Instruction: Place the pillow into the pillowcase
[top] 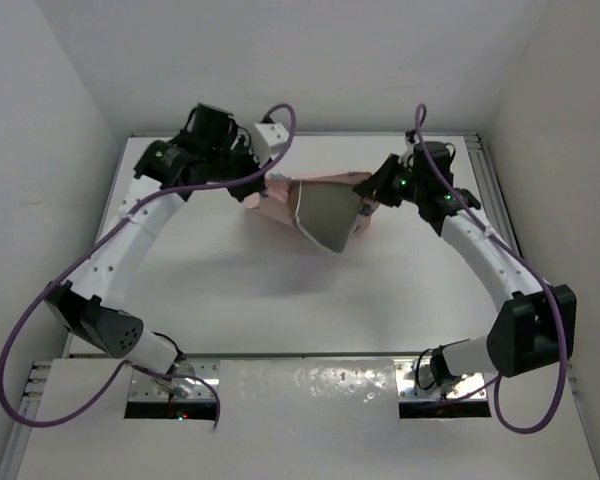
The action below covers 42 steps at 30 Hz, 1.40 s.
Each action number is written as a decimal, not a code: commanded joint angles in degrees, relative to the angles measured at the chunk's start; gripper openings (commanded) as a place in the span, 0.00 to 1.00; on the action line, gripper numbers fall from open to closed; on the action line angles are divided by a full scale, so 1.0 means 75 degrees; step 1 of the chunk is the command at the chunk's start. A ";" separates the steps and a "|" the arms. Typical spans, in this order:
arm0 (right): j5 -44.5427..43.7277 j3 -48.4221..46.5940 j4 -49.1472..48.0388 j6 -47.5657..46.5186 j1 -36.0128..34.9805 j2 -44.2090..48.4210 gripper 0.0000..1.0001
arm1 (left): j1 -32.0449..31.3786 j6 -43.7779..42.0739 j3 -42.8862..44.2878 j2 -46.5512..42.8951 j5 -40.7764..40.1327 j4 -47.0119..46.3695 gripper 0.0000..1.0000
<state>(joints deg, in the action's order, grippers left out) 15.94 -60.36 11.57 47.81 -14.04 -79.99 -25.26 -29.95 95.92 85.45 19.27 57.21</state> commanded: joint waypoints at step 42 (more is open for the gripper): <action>-0.0262 -0.2243 0.3508 -0.2004 0.1064 -0.0621 0.00 | 0.1035 0.0680 0.1028 0.0548 0.0076 -0.0704 0.00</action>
<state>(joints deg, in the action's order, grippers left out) 22.92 -80.73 38.89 32.93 -6.70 -87.00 -19.84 -22.22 104.22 92.64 21.78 54.59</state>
